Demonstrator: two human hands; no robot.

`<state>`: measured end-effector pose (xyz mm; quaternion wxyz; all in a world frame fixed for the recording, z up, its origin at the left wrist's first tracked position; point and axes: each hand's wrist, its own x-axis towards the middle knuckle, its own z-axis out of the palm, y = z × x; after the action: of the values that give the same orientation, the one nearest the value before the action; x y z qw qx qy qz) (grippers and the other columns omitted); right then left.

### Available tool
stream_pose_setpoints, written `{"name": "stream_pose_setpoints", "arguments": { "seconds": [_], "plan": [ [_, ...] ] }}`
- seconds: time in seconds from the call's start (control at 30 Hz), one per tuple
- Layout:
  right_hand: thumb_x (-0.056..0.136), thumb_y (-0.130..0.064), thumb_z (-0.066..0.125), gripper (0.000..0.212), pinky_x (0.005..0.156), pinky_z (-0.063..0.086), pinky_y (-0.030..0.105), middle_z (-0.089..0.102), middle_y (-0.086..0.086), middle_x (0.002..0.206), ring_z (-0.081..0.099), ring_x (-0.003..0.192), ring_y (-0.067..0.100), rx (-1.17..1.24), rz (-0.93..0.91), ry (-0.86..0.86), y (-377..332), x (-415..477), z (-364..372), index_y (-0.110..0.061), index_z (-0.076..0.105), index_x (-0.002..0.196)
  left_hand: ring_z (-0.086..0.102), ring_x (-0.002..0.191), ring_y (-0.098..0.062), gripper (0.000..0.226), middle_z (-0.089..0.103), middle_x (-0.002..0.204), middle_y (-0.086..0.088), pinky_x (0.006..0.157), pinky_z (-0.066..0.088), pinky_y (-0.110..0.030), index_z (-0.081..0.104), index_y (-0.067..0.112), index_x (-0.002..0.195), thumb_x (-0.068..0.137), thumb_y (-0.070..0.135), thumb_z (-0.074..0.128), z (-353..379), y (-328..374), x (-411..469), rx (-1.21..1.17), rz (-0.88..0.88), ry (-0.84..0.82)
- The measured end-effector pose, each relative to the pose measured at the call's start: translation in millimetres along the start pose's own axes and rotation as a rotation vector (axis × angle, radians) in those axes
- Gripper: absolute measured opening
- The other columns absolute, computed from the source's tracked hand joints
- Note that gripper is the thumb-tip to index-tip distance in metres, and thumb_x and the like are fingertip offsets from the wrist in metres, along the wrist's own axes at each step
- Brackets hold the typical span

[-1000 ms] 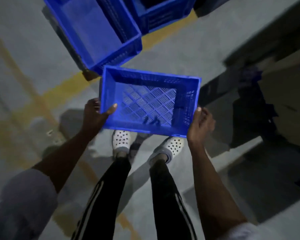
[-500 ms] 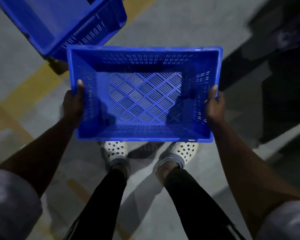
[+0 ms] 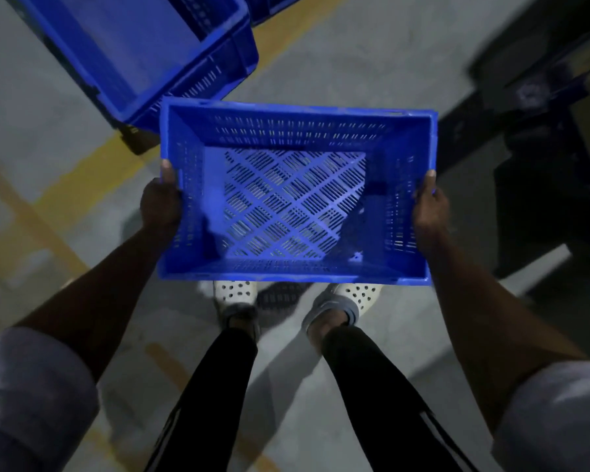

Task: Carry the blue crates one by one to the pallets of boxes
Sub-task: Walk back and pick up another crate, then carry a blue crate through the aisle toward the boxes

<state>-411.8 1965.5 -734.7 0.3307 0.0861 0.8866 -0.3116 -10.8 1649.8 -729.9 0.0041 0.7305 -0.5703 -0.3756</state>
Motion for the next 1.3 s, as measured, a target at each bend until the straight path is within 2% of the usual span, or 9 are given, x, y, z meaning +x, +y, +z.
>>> {"name": "stream_pose_setpoints", "arguments": {
  "seconds": [0.17, 0.23, 0.33, 0.43, 0.57, 0.9, 1.0, 1.17, 1.3],
  "plan": [
    [0.095, -0.097, 0.022, 0.100, 0.097, 0.048, 0.037, 0.075, 0.012, 0.134, 0.070, 0.122, 0.034, -0.077, 0.045, 0.090, -59.2, -111.7, -87.7, -0.022, 0.076, 0.132, 0.073, 0.115, -0.049, 0.075, 0.078, 0.110, -0.017, 0.089, 0.056, -0.052, 0.078, 0.012, 0.125, 0.114, 0.070, 0.030, -69.2, 61.8, -71.3, 0.053, 0.080, -0.033],
    [0.092, -0.099, 0.025, 0.101, 0.096, 0.047, 0.036, 0.076, 0.010, 0.132, 0.071, 0.119, 0.032, -0.031, 0.071, 0.106, -80.9, -156.6, -127.0, -0.022, 0.077, 0.130, 0.075, 0.093, -0.053, 0.064, 0.075, 0.095, -0.019, 0.078, 0.060, -0.061, 0.074, 0.003, 0.140, 0.117, 0.054, 0.041, -101.0, 78.3, -92.0, 0.068, 0.141, -0.053],
    [0.085, -0.106, 0.025, 0.109, 0.102, 0.050, 0.039, 0.075, 0.010, 0.133, 0.070, 0.121, 0.033, 0.013, 0.154, 0.132, -114.1, -218.2, -190.2, -0.022, 0.078, 0.130, 0.074, 0.098, -0.047, 0.112, 0.077, 0.103, -0.028, 0.089, 0.056, -0.054, 0.080, 0.005, 0.108, 0.095, 0.100, 0.022, -153.4, 133.4, -143.2, 0.047, 0.066, -0.021],
    [0.083, -0.107, 0.020, 0.113, 0.102, 0.051, 0.044, 0.074, 0.012, 0.131, 0.068, 0.119, 0.035, 0.001, 0.158, 0.129, -136.8, -275.1, -254.9, -0.020, 0.077, 0.127, 0.072, 0.106, -0.048, 0.135, 0.076, 0.115, -0.030, 0.097, 0.057, -0.056, 0.079, 0.005, 0.111, 0.078, 0.114, 0.006, -199.5, 186.9, -190.1, 0.051, 0.111, -0.065],
    [0.098, -0.094, 0.014, 0.099, 0.099, 0.045, 0.047, 0.070, 0.012, 0.126, 0.064, 0.116, 0.031, -0.008, 0.116, 0.170, -154.2, -352.2, -329.6, -0.014, 0.070, 0.119, 0.071, 0.108, -0.048, 0.135, 0.077, 0.118, -0.028, 0.099, 0.057, -0.059, 0.079, 0.004, 0.112, 0.078, 0.114, 0.008, -247.6, 235.9, -249.6, 0.054, 0.158, -0.112],
    [0.084, -0.107, 0.013, 0.121, 0.104, 0.051, 0.055, 0.070, 0.025, 0.135, 0.067, 0.123, 0.045, 0.149, 0.306, 0.488, -97.8, -504.9, -430.3, -0.012, 0.073, 0.129, 0.067, 0.122, -0.054, 0.116, 0.068, 0.135, -0.038, 0.097, 0.052, -0.058, 0.074, -0.004, 0.129, 0.104, 0.093, 0.016, -292.3, 337.6, -372.0, 0.236, 0.481, -0.288],
    [0.088, -0.104, 0.019, 0.120, 0.104, 0.052, 0.053, 0.069, 0.029, 0.137, 0.067, 0.124, 0.047, 0.255, 0.393, 0.551, -65.9, -539.7, -443.5, -0.008, 0.073, 0.133, 0.068, 0.120, -0.053, 0.108, 0.069, 0.132, -0.038, 0.088, 0.047, -0.052, 0.074, -0.005, 0.123, 0.109, 0.088, 0.020, -285.6, 362.6, -409.5, 0.300, 0.594, -0.365],
    [0.083, -0.108, 0.017, 0.122, 0.105, 0.054, 0.056, 0.073, 0.025, 0.132, 0.069, 0.121, 0.046, 0.413, 0.503, 0.657, -14.3, -585.3, -452.7, -0.013, 0.074, 0.133, 0.070, 0.118, -0.052, 0.122, 0.073, 0.129, -0.034, 0.098, 0.056, -0.057, 0.075, 0.000, 0.122, 0.095, 0.103, 0.016, -247.5, 393.8, -444.5, 0.347, 0.701, -0.465],
    [0.096, -0.096, 0.024, 0.109, 0.110, 0.049, 0.057, 0.066, 0.029, 0.143, 0.064, 0.131, 0.049, 0.475, 0.636, 0.755, 24.2, -627.1, -460.8, -0.008, 0.068, 0.142, 0.071, 0.111, -0.049, 0.111, 0.074, 0.121, -0.028, 0.084, 0.050, -0.049, 0.073, 0.004, 0.114, 0.099, 0.099, 0.018, -214.1, 411.8, -505.2, 0.462, 0.834, -0.534]
  ]
}}
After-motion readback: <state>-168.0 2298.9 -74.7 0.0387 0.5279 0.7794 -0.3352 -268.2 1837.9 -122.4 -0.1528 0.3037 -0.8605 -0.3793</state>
